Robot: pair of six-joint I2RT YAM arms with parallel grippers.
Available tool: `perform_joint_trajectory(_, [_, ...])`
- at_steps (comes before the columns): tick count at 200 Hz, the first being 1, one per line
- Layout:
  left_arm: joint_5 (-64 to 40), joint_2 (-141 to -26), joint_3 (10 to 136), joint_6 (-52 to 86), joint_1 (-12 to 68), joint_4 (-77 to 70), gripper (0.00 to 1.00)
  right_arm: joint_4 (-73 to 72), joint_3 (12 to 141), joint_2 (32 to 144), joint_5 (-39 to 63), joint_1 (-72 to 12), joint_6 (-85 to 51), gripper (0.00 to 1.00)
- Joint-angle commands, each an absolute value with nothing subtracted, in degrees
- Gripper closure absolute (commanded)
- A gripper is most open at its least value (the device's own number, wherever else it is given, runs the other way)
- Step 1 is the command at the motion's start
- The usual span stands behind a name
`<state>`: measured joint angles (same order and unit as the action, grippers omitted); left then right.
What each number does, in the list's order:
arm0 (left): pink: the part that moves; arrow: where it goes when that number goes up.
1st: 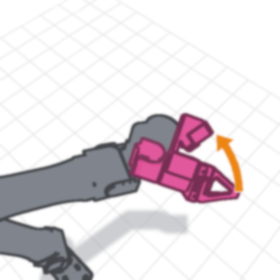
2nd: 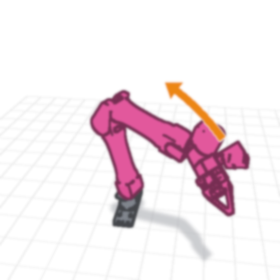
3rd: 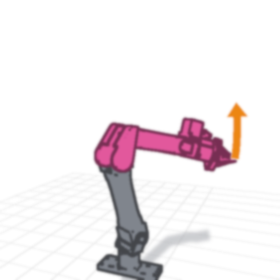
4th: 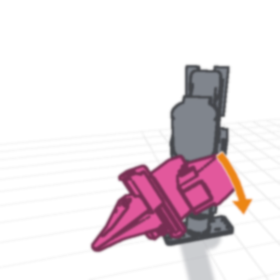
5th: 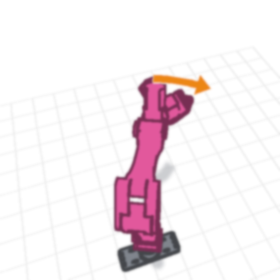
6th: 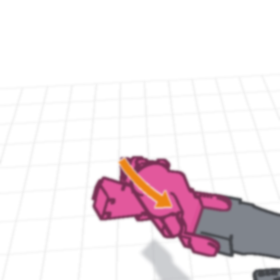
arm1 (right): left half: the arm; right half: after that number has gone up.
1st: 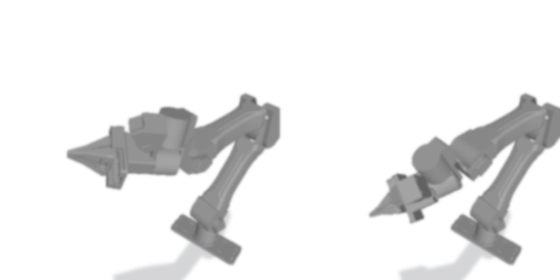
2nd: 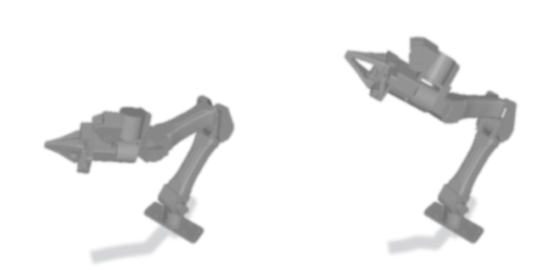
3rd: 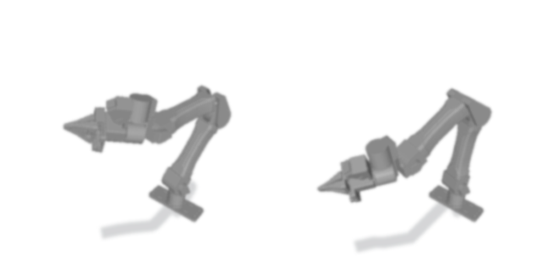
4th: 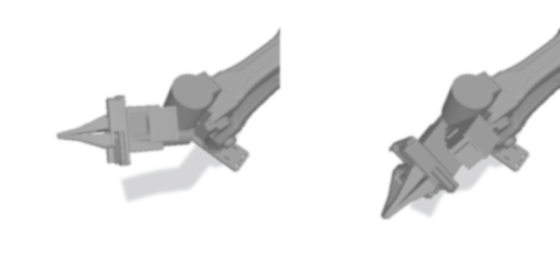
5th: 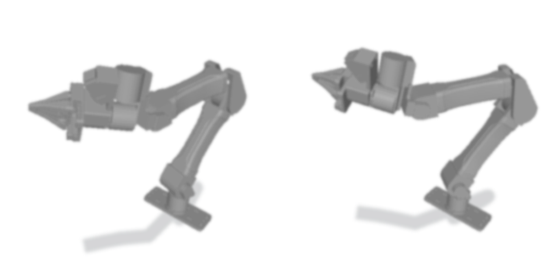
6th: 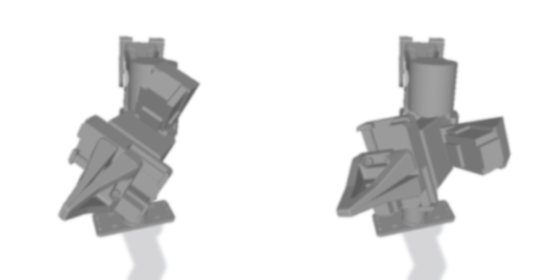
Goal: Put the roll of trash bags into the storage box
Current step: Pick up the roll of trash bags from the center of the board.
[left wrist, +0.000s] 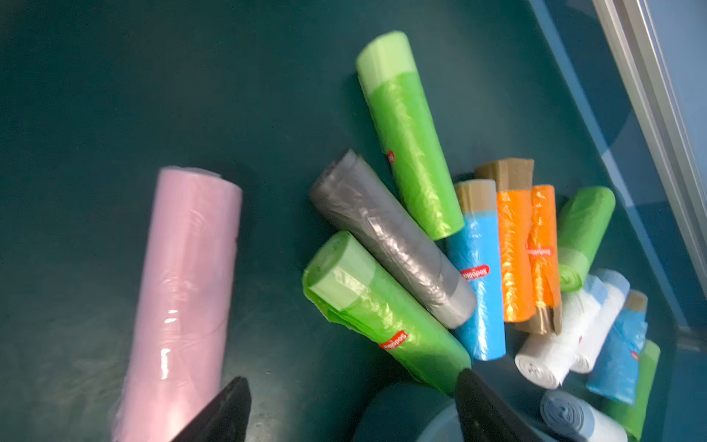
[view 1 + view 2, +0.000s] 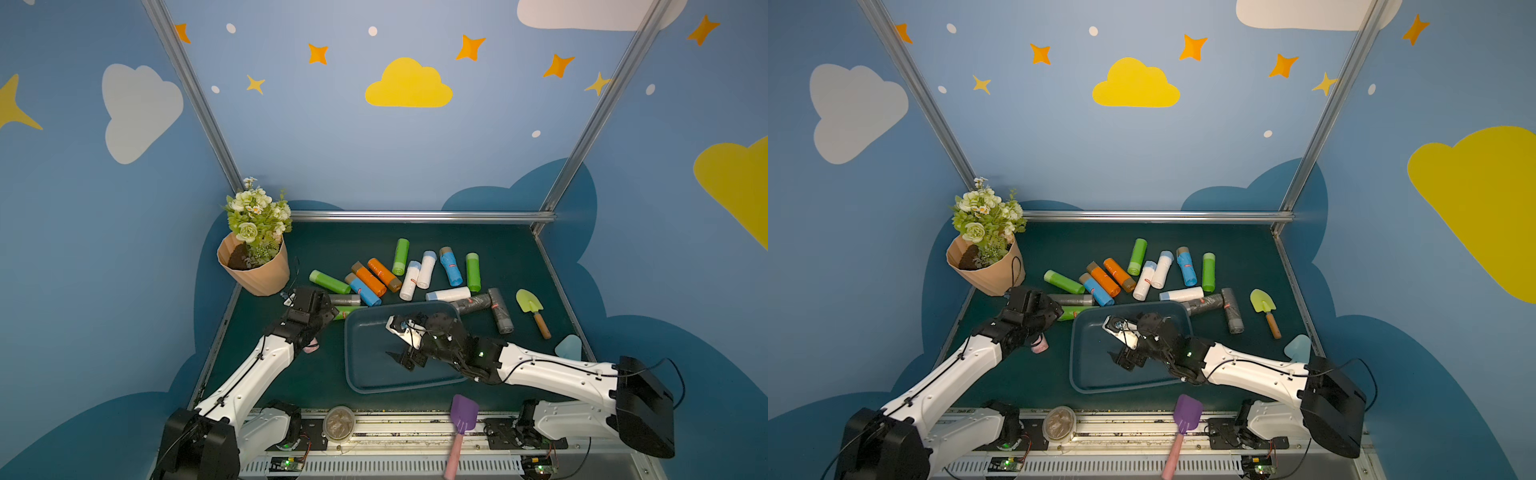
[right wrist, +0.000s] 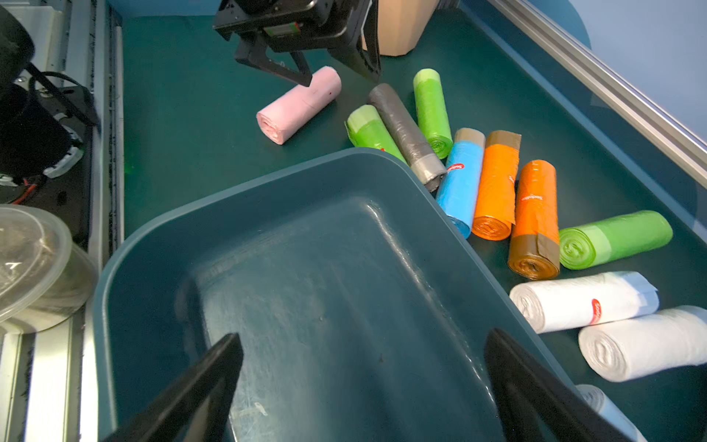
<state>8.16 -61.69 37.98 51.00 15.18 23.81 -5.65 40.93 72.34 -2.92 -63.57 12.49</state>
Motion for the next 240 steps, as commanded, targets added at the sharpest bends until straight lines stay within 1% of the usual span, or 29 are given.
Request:
perform_joint_trajectory(1, [17.0, -60.0, 39.9, 46.4, 15.0, 33.5, 0.2, -8.1, 40.7, 72.7, -1.7, -64.0, 13.4, 0.03])
perform_joint_trajectory(8, [16.2, -60.0, 39.6, 44.4, 14.1, 34.2, 0.2, -7.7, 40.9, 72.8, -1.6, -64.0, 13.1, 0.03])
perform_joint_trajectory(30, [10.3, -61.6, 39.0, 41.4, 10.2, 35.6, 0.27, -6.9, 41.3, 73.0, -0.6, -64.0, 12.7, 0.03])
perform_joint_trajectory(41, [9.6, -62.4, 38.9, 40.6, 9.3, 35.6, 0.31, -7.0, 41.2, 73.3, -0.7, -63.9, 12.6, 0.03])
perform_joint_trajectory(58, [8.9, -64.3, 38.6, 38.8, 8.5, 34.2, 0.33, -7.0, 41.5, 74.3, -1.5, -64.0, 12.6, 0.03])
perform_joint_trajectory(123, [11.4, -76.3, 42.5, 37.8, 7.8, 36.7, 0.33, -6.1, 42.1, 75.3, -2.0, -63.4, 11.7, 0.03])
perform_joint_trajectory(190, [11.6, -81.3, 42.6, 36.7, 7.6, 33.7, 0.34, -5.4, 43.3, 77.0, -1.7, -62.2, 10.4, 0.03])
perform_joint_trajectory(240, [10.3, -84.5, 43.5, 35.9, 7.6, 32.7, 0.47, -4.8, 43.8, 78.1, -1.2, -62.0, 10.1, 0.03])
